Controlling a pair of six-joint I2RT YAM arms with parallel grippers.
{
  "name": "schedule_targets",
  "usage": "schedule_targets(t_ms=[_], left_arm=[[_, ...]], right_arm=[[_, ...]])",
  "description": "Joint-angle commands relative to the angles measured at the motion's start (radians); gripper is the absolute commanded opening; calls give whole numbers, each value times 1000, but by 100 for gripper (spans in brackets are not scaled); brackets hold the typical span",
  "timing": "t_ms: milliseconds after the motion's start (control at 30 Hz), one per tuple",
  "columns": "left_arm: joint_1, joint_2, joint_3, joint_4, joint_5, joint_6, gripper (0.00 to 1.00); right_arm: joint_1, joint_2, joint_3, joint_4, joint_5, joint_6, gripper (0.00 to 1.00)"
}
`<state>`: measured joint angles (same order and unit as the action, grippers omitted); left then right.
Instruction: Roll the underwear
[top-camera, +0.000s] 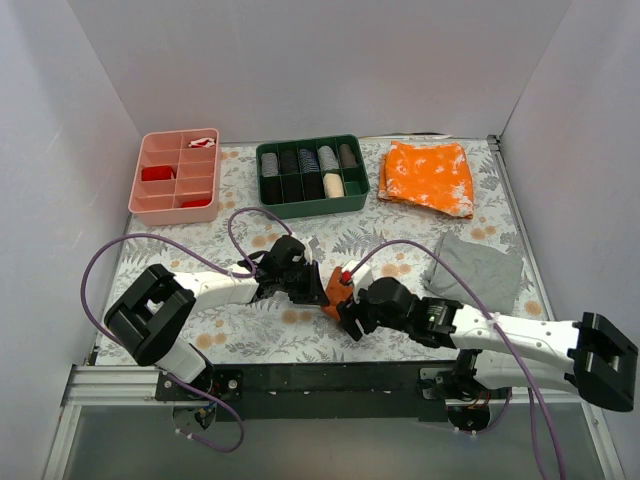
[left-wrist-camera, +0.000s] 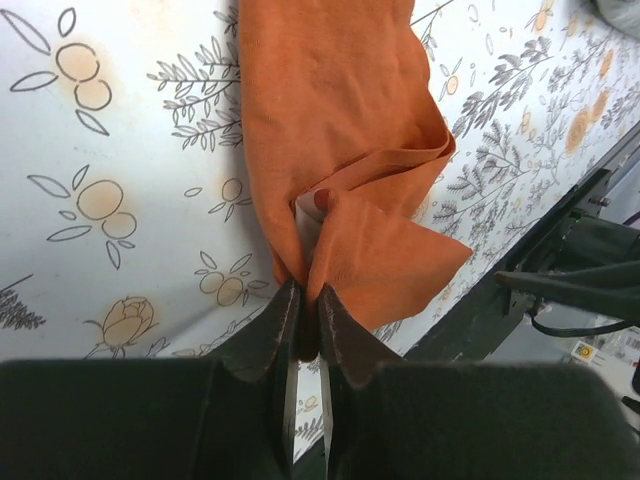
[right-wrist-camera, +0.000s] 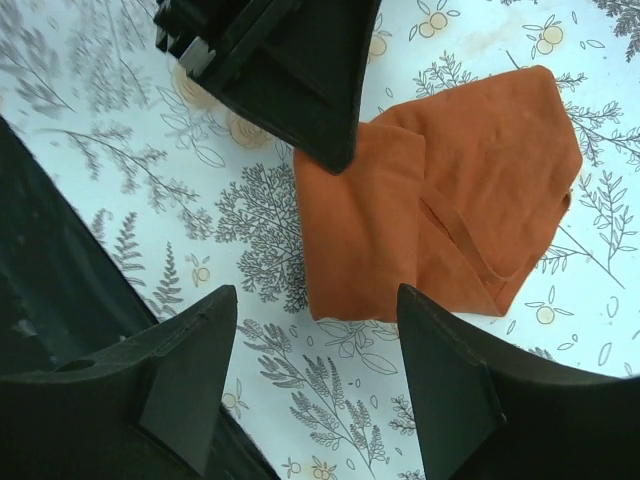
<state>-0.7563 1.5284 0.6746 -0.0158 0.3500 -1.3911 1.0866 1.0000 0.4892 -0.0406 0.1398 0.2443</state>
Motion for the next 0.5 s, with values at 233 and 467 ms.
schedule_targets(t_ms=[233,467], left_arm=[[2,-21,26,-148,10,55,1],[5,1,26,-141,17,63,0]], right_arm=[[248,268,184,-28,314,-175,68],[279,362,198,-32,345,-175,57]])
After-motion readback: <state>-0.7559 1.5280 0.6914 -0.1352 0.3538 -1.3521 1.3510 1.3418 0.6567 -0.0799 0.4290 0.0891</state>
